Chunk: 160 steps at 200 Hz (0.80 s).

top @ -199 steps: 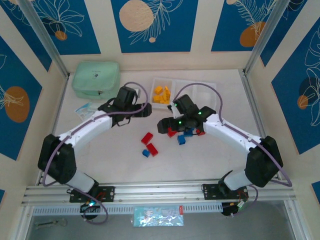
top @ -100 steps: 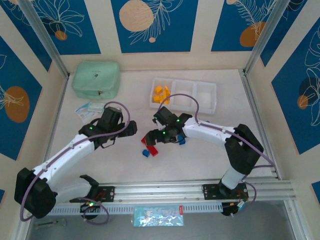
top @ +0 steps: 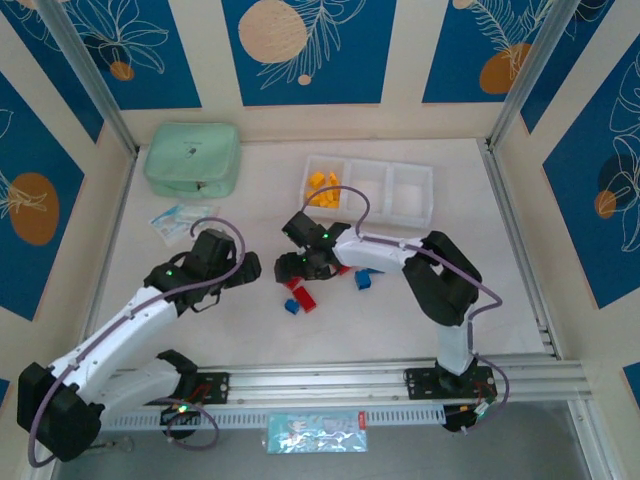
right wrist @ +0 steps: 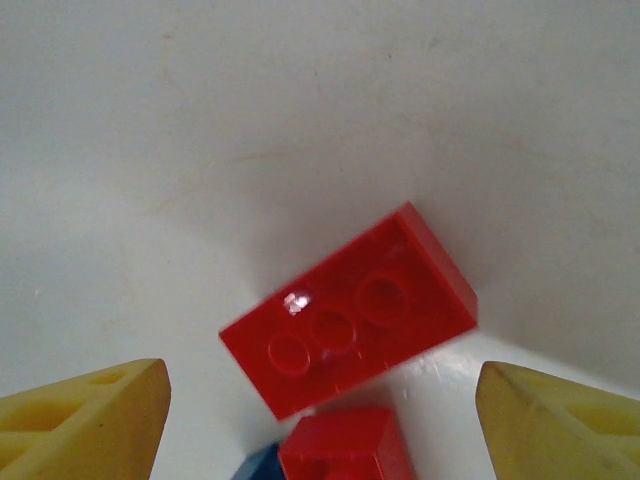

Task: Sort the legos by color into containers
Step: Pick up the lego from the center of the table.

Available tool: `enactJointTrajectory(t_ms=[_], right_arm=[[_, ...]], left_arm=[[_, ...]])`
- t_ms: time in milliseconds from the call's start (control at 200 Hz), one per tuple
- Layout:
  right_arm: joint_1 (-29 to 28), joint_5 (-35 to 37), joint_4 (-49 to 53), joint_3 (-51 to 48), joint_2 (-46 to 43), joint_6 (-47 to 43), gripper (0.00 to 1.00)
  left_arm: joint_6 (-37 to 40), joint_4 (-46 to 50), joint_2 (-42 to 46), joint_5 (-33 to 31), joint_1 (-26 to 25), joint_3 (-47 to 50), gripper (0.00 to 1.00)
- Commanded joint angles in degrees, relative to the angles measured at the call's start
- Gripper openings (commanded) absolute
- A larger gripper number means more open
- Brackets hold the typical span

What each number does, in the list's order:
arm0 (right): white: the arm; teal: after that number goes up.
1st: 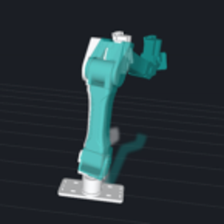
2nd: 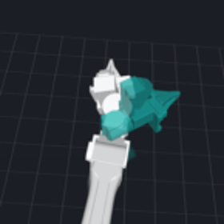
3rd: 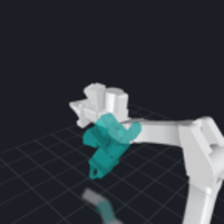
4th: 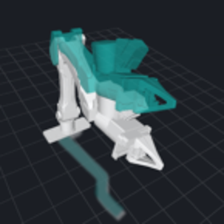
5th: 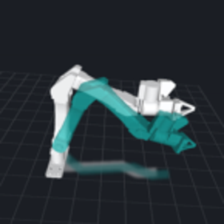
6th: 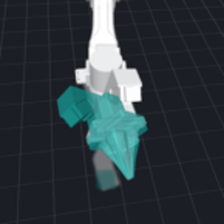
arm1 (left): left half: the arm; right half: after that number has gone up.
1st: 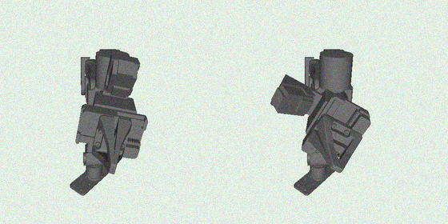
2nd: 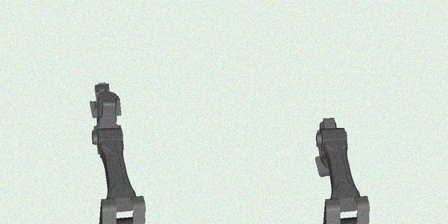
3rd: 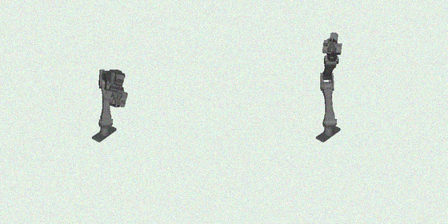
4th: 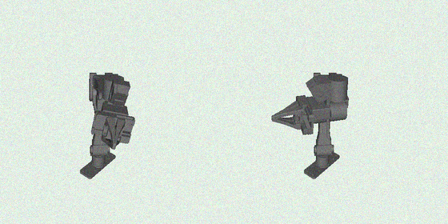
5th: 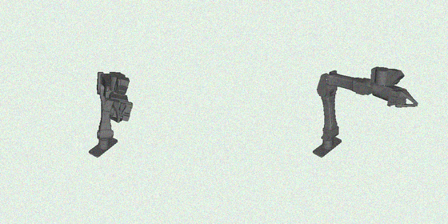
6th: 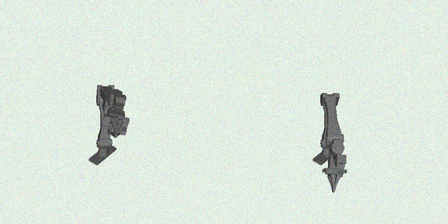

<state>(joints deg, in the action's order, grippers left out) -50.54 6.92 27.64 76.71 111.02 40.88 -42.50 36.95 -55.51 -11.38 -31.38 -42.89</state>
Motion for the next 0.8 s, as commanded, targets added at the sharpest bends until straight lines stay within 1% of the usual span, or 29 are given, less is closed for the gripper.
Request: enactJointTrajectory(t_ms=[0, 125, 330, 510, 615, 795], right_arm=[[-0.74, 1.91, 0.88, 3.18, 2.6, 1.07, 0.8], [-1.16, 4.47, 3.06, 7.66, 6.48, -0.46, 0.79], [-2.36, 9.17, 6.39, 12.08, 10.15, -2.94, 0.68], [-3.37, 11.13, 8.94, 13.5, 11.49, -5.05, 0.53], [-3.9, 12.2, 9.39, 13.78, 11.5, -5.73, 0.43], [-3.76, 10.13, 8.26, 14.25, 10.47, -6.2, 0.31]], left_arm=[[-2.02, 2.67, 1.66, -2.27, 0.0, 1.15, 1.0], [-3.0, 3.3, 2.8, -2.6, 0.0, 1.79, 1.0], [-3.63, 4.39, 4.3, -2.77, 0.0, 2.42, 1.0], [-4.05, 3.67, 5.2, -1.77, 0.04, 3.45, 1.0], [-3.87, 3.09, 5.01, -1.3, 0.0, 3.78, 1.0], [-3.03, 2.22, 5.83, -0.23, 0.01, 3.78, 1.0]])
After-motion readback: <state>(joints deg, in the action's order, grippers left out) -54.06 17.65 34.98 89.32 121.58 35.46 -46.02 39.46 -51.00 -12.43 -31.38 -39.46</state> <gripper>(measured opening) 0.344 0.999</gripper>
